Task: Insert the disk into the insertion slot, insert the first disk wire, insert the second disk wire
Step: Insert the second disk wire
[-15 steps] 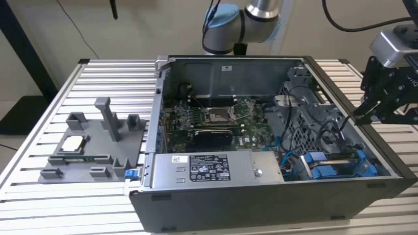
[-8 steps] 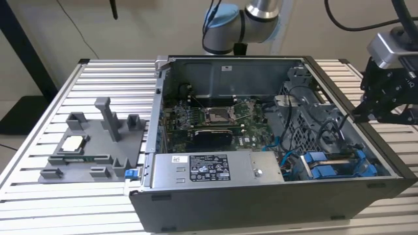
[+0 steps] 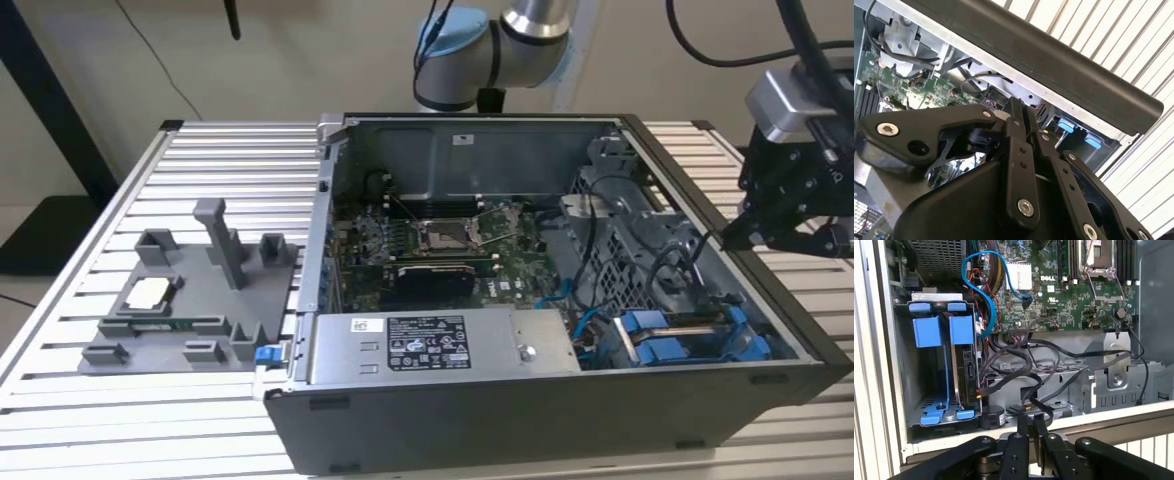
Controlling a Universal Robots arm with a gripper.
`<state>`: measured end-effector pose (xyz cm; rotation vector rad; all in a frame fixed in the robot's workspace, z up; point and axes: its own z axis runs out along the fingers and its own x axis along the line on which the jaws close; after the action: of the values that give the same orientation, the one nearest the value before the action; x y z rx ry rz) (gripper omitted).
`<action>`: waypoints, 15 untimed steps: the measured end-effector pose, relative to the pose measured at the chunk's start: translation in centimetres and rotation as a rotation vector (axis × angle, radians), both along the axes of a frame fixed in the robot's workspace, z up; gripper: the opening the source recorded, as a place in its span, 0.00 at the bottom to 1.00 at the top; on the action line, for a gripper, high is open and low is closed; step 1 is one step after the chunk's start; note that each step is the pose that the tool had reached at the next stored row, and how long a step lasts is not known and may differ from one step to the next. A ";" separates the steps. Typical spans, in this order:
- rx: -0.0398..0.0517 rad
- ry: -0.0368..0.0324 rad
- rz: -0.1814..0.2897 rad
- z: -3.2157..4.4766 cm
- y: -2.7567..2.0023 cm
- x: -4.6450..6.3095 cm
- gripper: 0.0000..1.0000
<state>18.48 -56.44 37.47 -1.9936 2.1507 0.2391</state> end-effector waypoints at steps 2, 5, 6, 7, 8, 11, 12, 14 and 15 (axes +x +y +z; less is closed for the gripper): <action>0.0001 0.0000 0.000 0.02 0.00 0.0 0.16; -0.0001 0.0000 0.000 0.04 0.00 0.0 0.16; -0.0001 0.0000 0.000 0.04 0.00 0.0 0.16; -0.0001 0.0000 0.000 0.04 0.00 0.0 0.16; -0.0007 0.0000 0.000 0.05 0.00 0.0 0.16; -0.0011 -0.0001 0.000 0.06 0.00 -0.1 0.16; -0.0011 0.0000 0.000 0.08 0.00 -0.1 0.16; -0.0011 0.0000 0.000 0.11 0.00 -0.3 0.16; -0.0011 -0.0001 0.000 0.15 0.00 -0.3 0.16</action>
<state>18.15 -56.43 37.62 -1.9941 2.1512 0.2379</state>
